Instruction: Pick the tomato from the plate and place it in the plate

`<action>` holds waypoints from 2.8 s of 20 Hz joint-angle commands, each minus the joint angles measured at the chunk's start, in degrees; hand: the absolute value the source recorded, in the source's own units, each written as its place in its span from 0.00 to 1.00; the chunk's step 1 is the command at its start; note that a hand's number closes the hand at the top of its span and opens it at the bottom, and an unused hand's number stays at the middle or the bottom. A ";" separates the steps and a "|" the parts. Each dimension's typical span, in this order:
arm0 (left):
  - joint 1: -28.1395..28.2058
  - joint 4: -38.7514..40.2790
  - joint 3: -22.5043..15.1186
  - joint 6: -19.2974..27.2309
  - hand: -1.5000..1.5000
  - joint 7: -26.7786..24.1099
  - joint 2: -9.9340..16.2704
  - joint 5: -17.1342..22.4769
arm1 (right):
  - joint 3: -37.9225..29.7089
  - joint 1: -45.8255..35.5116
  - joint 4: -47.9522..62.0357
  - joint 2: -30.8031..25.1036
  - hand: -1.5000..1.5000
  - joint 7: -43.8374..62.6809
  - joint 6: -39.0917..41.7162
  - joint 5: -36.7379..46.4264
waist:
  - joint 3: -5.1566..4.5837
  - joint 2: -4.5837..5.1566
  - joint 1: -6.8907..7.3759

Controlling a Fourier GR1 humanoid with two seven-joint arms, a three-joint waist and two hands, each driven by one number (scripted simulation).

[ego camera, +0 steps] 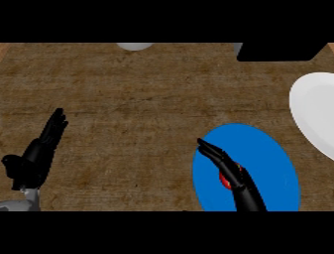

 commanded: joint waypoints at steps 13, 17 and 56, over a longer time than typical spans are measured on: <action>-1.52 -1.22 1.52 -1.79 0.50 3.07 0.73 0.59 | -4.04 5.99 -19.89 -24.32 0.00 33.53 15.14 18.00 | -0.07 0.09 0.96; -0.41 3.78 0.21 -1.40 0.50 -3.17 -2.35 -1.66 | -3.31 1.20 -23.86 -21.02 0.00 44.61 22.97 17.89 | -0.02 0.25 1.09; -1.96 3.79 6.32 -7.07 0.50 -2.24 -3.66 -5.13 | -12.28 -2.87 8.12 0.13 1.00 30.87 43.61 33.75 | 0.08 0.23 0.94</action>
